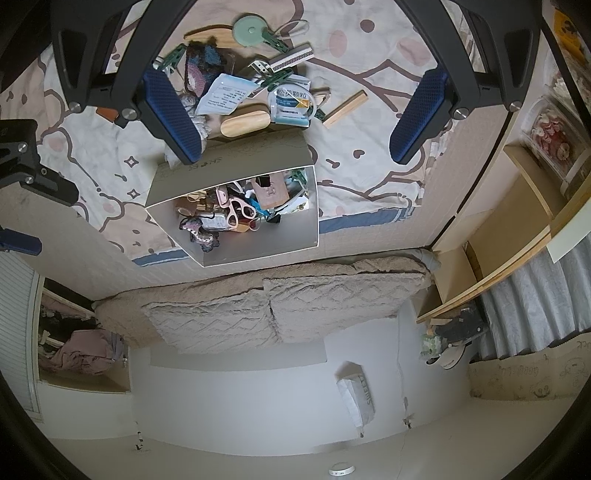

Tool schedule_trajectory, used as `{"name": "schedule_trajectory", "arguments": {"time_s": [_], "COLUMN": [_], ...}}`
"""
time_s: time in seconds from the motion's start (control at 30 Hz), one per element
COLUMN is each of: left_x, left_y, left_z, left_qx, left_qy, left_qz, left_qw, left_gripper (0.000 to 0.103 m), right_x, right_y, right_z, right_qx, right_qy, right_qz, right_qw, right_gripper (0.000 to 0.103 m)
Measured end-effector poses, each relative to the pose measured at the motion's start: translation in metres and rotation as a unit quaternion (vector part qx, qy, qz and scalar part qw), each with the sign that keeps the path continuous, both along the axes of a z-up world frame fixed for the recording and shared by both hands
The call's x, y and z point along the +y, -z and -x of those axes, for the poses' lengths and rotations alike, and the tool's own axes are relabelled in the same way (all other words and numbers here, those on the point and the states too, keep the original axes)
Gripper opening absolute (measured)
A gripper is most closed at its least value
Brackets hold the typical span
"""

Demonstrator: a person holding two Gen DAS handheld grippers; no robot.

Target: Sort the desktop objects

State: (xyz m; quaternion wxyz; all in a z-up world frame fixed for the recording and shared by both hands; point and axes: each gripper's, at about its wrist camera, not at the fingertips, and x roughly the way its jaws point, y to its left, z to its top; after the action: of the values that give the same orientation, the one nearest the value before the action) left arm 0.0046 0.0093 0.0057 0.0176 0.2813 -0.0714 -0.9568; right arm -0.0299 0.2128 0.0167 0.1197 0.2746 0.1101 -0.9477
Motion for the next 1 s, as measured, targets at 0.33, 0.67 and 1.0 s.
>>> {"name": "schedule_trajectory", "arguments": {"time_s": [0.33, 0.67, 1.0], "left_x": [-0.005, -0.010, -0.026], "left_y": [-0.007, -0.017, -0.028], "left_z": [-0.019, -0.039, -0.047], "left_qx": [0.009, 0.023, 0.047], "left_qy": [-0.008, -0.022, -0.035], "left_qz": [-0.006, -0.009, 0.006], "left_qw": [0.9999, 0.9995, 0.9982], "left_gripper": [0.103, 0.103, 0.103], "right_x": [0.006, 0.018, 0.040], "right_y": [-0.009, -0.016, -0.015], "right_z": [-0.019, -0.041, -0.043], "right_qx": [0.011, 0.018, -0.006], "right_qy": [0.002, 0.006, -0.008], "right_qz": [-0.012, -0.021, 0.005], "right_qw": [1.000, 1.000, 1.000], "right_gripper": [0.103, 0.103, 0.103]}}
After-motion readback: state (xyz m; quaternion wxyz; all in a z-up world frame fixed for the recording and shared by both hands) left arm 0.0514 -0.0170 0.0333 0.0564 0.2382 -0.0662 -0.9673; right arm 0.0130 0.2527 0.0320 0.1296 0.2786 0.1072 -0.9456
